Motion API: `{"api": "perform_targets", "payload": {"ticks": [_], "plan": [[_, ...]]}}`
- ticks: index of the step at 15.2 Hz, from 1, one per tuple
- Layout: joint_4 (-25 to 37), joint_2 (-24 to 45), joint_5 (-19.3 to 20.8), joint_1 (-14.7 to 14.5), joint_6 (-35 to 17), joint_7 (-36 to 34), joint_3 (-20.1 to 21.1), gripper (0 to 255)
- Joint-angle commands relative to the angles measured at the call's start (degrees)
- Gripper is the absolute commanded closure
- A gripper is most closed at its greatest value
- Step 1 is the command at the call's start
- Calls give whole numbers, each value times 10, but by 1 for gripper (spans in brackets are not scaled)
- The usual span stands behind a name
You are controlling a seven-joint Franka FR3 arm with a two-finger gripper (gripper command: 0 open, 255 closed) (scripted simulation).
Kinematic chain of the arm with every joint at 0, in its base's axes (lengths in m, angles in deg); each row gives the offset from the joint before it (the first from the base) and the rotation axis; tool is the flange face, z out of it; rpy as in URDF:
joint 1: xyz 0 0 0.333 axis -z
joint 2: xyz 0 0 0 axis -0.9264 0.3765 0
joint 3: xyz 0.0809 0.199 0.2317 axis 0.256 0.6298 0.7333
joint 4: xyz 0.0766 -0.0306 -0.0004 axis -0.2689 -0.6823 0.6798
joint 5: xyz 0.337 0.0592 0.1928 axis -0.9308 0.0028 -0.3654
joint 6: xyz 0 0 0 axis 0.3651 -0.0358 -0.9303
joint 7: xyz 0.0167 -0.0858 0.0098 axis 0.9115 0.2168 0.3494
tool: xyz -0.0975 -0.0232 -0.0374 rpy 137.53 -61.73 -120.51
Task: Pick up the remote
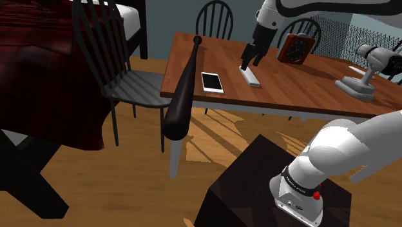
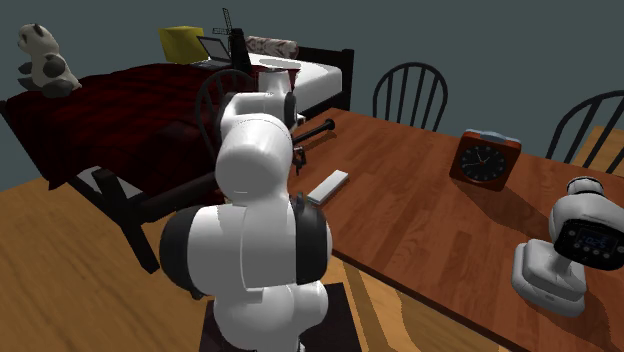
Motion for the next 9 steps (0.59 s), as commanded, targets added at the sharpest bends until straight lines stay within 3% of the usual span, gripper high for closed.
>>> {"api": "perform_targets", "payload": {"ticks": [1,9], "plan": [[20,36,5,17,-11,-17,-10,0],[88,161,14,73,-47,-84,-54,0]]}}
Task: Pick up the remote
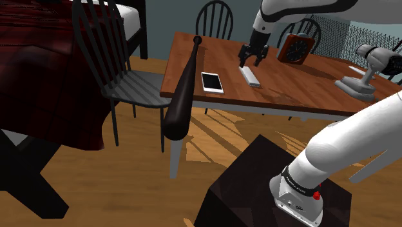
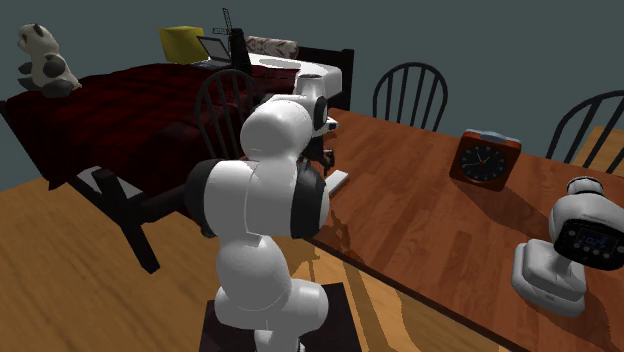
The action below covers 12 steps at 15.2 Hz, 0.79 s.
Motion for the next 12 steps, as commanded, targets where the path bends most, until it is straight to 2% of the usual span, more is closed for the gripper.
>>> {"api": "perform_targets", "payload": {"ticks": [1,5,12], "plan": [[19,30,1,13,-6,-19,-10,0],[50,79,-1,35,-15,-45,-32,0],[4,88,-1,35,-68,-45,-34,0]]}}
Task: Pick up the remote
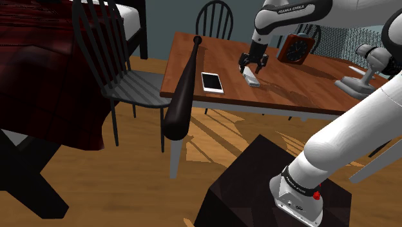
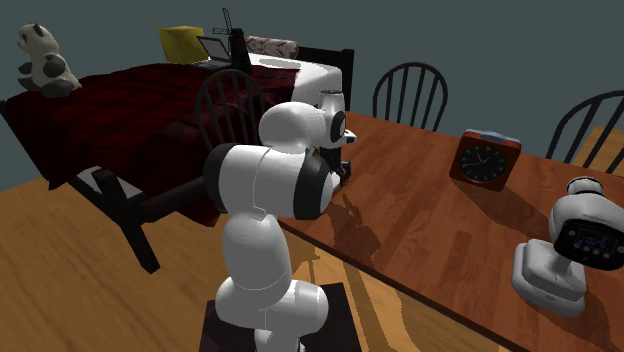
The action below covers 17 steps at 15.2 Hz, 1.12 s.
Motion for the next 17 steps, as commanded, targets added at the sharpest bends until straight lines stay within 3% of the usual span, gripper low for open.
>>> {"api": "perform_targets", "payload": {"ticks": [1,2,3,12,17], "plan": [[-11,1,0,0,-12,0,0,0],[-11,1,0,0,-12,0,0,0],[-13,-1,0,0,-12,-1,0,255],[-11,1,0,0,-12,0,0,255],[21,-6,0,0,27,0,1,255]]}}
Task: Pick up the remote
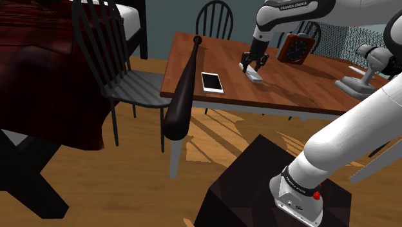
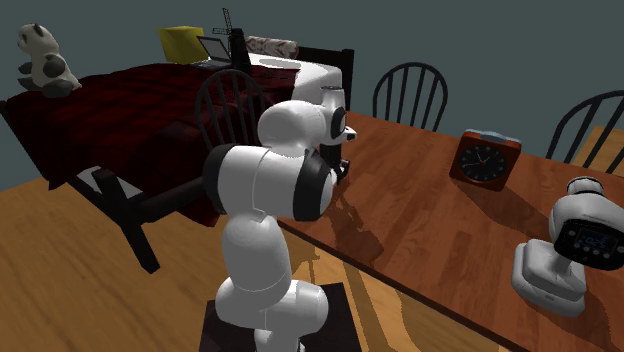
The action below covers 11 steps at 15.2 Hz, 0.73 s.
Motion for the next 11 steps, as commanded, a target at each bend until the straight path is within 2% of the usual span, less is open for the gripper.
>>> {"api": "perform_targets", "payload": {"ticks": [1,11], "plan": [[14,-1,0,0,16,0,1,255],[81,-5,-1,-1,86,1,2,255]]}}
